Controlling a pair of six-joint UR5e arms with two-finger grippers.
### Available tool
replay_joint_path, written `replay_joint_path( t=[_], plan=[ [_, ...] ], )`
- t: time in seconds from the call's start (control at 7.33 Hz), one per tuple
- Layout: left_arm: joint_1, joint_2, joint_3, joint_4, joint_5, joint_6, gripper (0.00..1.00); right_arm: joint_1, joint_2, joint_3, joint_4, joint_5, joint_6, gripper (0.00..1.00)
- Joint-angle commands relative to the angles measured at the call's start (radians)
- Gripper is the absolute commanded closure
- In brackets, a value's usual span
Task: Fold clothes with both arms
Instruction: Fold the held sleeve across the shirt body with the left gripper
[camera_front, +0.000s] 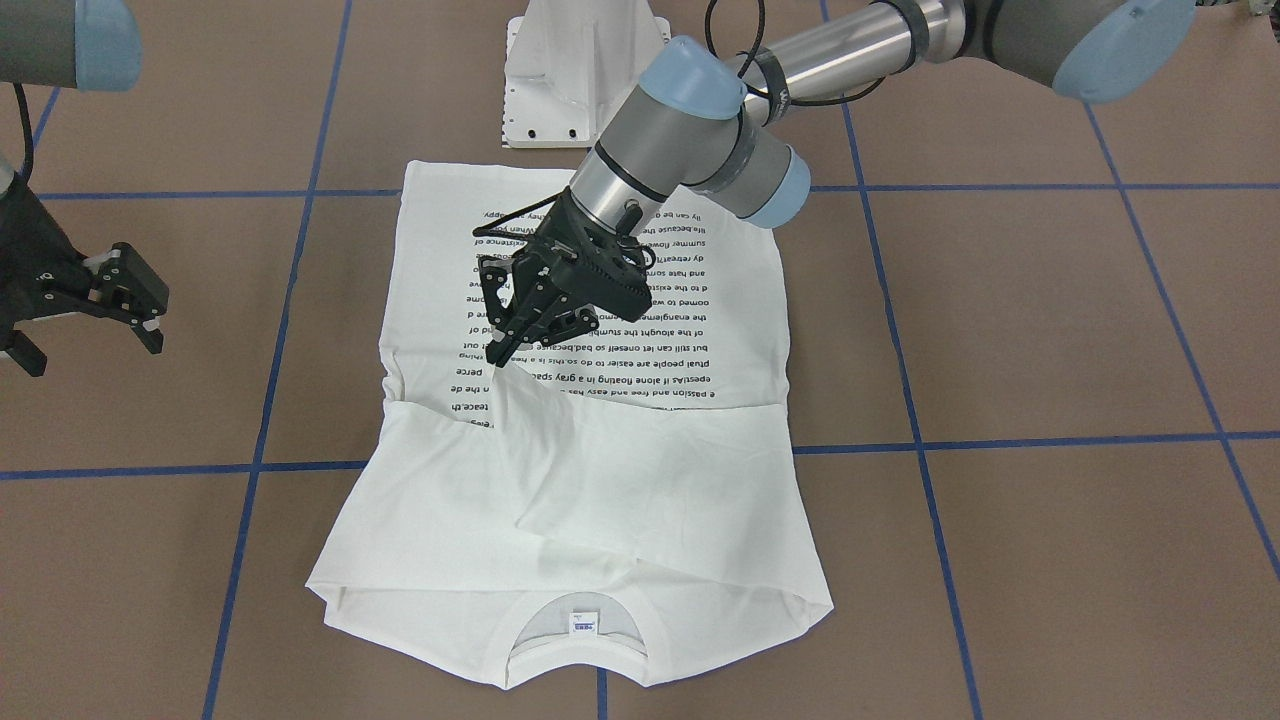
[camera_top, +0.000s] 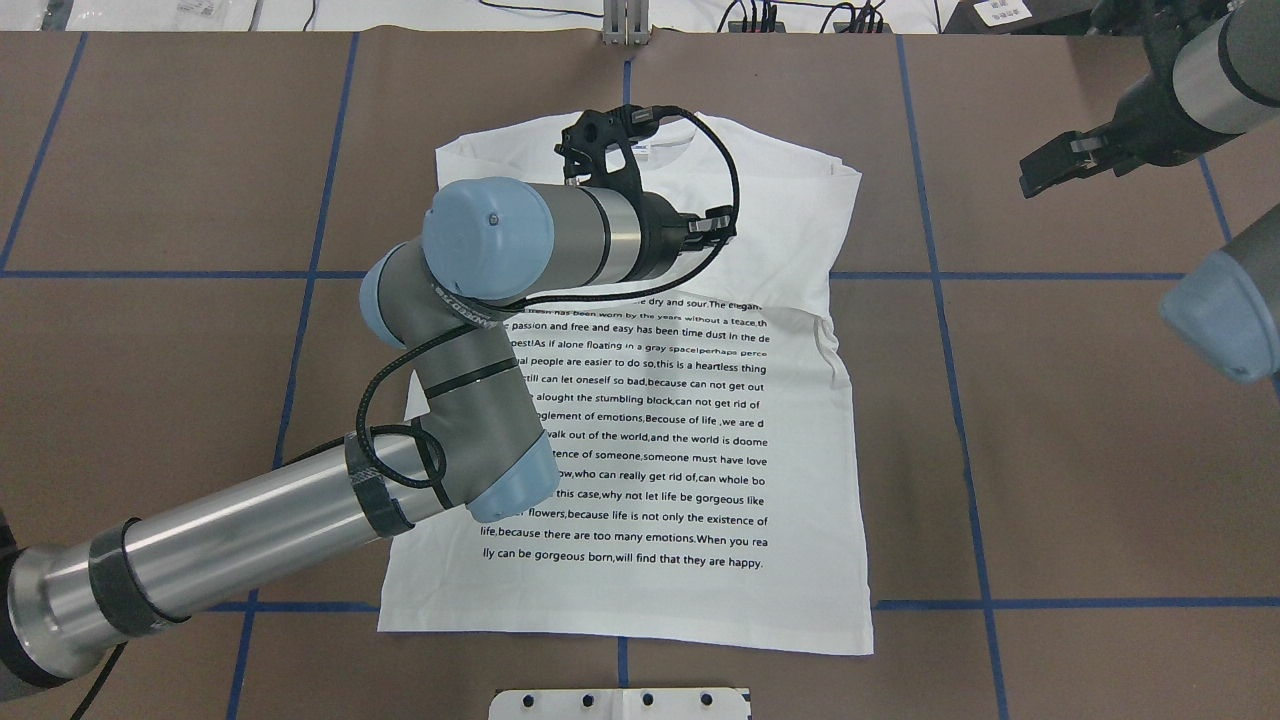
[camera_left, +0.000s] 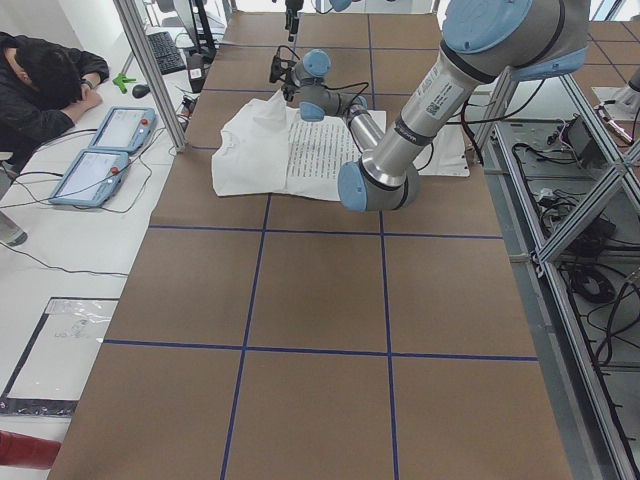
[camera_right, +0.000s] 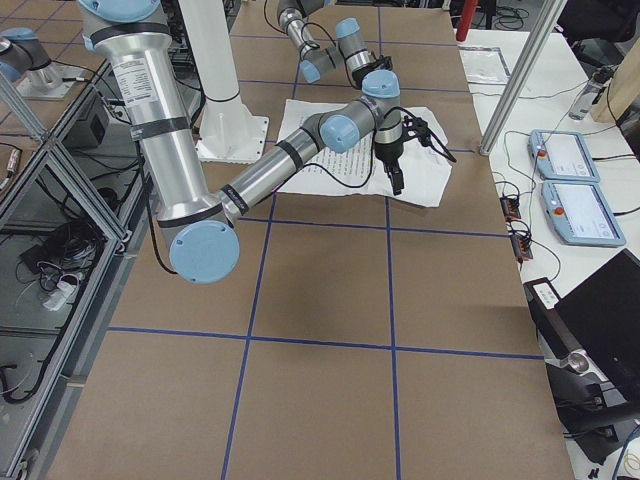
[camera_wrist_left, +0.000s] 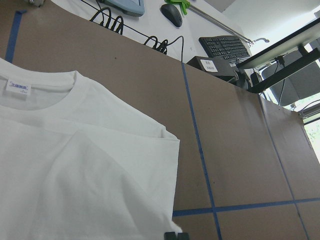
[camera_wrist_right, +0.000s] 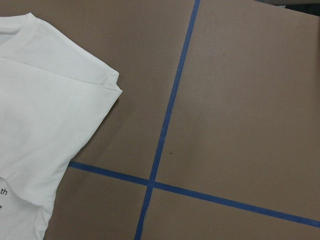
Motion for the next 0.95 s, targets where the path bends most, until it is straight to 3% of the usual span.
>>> replay_joint_path(
  t=[0.0,0.27,0.41,0.55,0.68,0.82],
  plan=[
    [0.023,0.004,-0.006,0.015,-0.024,0.041,0.0,-0.001,0.004,-0.002,0.0,0.0,0.009,0.0],
    [-0.022,0.05,-0.107,0.188,-0.113,0.199,0.0,-0.044,0.076,-0.021,-0.002,-0.005,0.147,0.0],
    [-0.089,0.123,-0.197,0.27,-0.183,0.317,0.0,-0.119,0.134,-0.047,-0.003,-0.075,0.245,0.0],
    [-0.165,0.209,-0.265,0.292,-0.257,0.41,0.0,-0.172,0.189,-0.083,-0.012,-0.138,0.297,0.0],
    [-0.25,0.27,-0.28,0.292,-0.337,0.543,0.0,-0.214,0.243,-0.128,-0.012,-0.16,0.346,0.0],
    [-0.338,0.321,-0.281,0.292,-0.418,0.697,0.0,-0.272,0.317,-0.187,-0.017,-0.24,0.394,0.0]
  ],
)
